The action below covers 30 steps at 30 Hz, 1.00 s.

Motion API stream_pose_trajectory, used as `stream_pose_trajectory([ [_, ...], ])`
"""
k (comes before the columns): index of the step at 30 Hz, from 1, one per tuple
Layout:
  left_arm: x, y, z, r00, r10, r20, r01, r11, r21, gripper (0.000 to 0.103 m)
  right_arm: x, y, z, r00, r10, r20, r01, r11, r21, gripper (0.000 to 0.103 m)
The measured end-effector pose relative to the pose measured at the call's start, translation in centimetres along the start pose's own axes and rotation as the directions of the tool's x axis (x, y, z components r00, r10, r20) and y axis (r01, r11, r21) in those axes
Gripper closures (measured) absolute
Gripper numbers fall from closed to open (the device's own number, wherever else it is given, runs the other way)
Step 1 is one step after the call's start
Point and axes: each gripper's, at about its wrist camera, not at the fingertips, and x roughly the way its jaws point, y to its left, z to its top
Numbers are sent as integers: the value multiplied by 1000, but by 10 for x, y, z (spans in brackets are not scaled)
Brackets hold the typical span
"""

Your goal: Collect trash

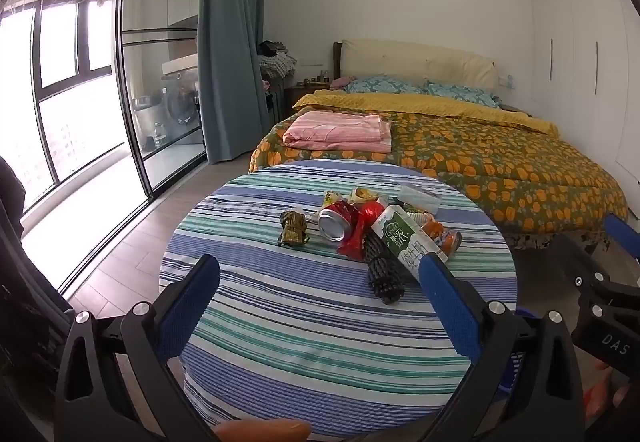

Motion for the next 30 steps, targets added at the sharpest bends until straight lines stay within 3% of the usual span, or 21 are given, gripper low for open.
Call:
stream_pose_trajectory([
  [30, -4, -8, -6, 1000, 2, -2, -2, 1000, 3, 4, -3, -4, -1, 1000, -2, 1, 2, 1000, 2, 5],
])
